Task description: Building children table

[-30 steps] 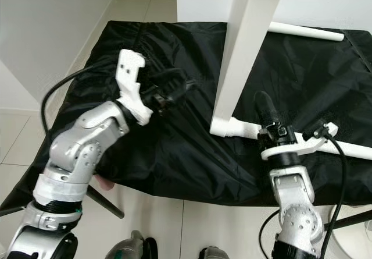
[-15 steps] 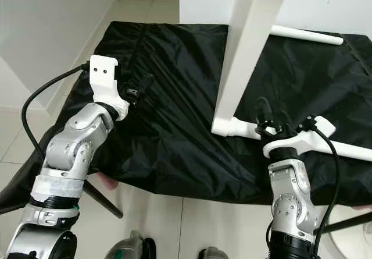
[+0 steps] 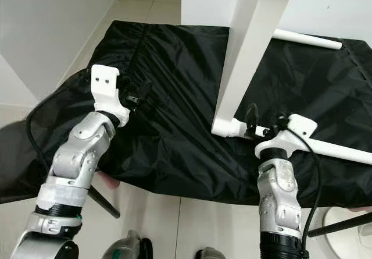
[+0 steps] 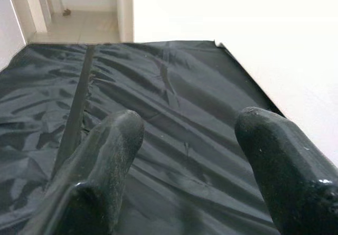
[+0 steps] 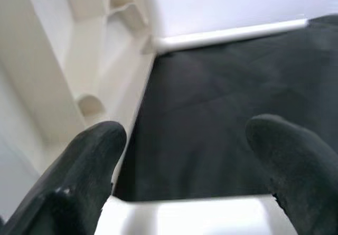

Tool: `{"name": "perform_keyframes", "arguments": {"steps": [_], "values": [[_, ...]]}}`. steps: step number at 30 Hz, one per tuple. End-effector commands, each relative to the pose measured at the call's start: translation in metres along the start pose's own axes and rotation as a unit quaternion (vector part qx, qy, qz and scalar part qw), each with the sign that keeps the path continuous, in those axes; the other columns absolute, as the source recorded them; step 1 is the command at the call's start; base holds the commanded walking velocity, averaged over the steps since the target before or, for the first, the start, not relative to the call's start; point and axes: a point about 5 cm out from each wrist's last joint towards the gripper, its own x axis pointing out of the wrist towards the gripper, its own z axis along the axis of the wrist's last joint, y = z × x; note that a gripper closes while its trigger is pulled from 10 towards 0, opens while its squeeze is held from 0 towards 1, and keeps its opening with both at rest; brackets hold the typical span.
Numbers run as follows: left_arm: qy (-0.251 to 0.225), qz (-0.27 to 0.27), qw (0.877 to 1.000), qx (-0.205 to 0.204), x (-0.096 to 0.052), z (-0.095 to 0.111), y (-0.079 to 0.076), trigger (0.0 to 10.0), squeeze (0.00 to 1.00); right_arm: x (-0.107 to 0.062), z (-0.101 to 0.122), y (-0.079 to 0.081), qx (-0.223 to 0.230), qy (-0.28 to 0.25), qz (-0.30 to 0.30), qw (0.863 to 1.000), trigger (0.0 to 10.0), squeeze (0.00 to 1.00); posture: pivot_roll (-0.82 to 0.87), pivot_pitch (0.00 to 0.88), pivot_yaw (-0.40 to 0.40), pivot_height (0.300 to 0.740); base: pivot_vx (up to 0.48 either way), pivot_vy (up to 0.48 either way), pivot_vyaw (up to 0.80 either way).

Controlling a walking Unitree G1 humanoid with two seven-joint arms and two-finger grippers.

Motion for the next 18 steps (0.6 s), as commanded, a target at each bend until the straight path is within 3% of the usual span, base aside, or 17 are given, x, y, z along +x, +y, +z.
{"name": "perform_keyframes", "arguments": {"steps": [1, 2, 6, 12, 14, 18], "values": [[-0.007, 0.050, 0.999, 0.017, -0.003, 0.000, 0.004, 10.0, 0.00, -0.003, -0.006, 0.001, -0.020, 0.005, -0.013, 1.000, 10.0, 0.00, 0.02, 0.002, 0.013, 0.740, 0.000, 0.000, 0.00], [-0.008, 0.044, 0.999, 0.027, -0.008, -0.007, 0.000, 10.0, 0.00, -0.011, -0.011, 0.008, -0.075, -0.003, -0.015, 0.997, 10.0, 0.00, 0.01, 0.000, 0.031, 0.740, 0.000, 0.000, 0.00], [-0.006, 0.040, 0.999, 0.028, -0.011, -0.015, -0.003, 10.0, 0.00, -0.017, -0.020, 0.015, -0.115, -0.001, -0.008, 0.993, 10.0, 0.00, 0.00, 0.000, 0.037, 0.740, 0.000, 0.000, 0.00], [-0.003, 0.036, 0.999, 0.022, -0.012, -0.018, -0.003, 10.0, 0.00, -0.018, -0.023, 0.021, -0.117, 0.001, 0.009, 0.993, 10.0, 0.00, 0.00, 0.000, 0.039, 0.740, 0.000, 0.000, 0.00], [0.007, 0.041, 0.999, 0.021, -0.012, -0.025, -0.003, 10.0, 0.00, -0.019, -0.028, 0.037, -0.098, 0.009, 0.049, 0.994, 10.0, 0.00, -0.02, 0.000, 0.060, 0.740, 0.000, 0.000, 0.00], [0.006, 0.049, 0.999, 0.021, -0.013, -0.027, -0.001, 10.0, 0.00, -0.017, -0.029, 0.044, -0.100, -0.001, 0.060, 0.993, 10.0, 0.00, -0.02, 0.000, 0.065, 0.740, 0.000, 0.000, 0.00]]}}
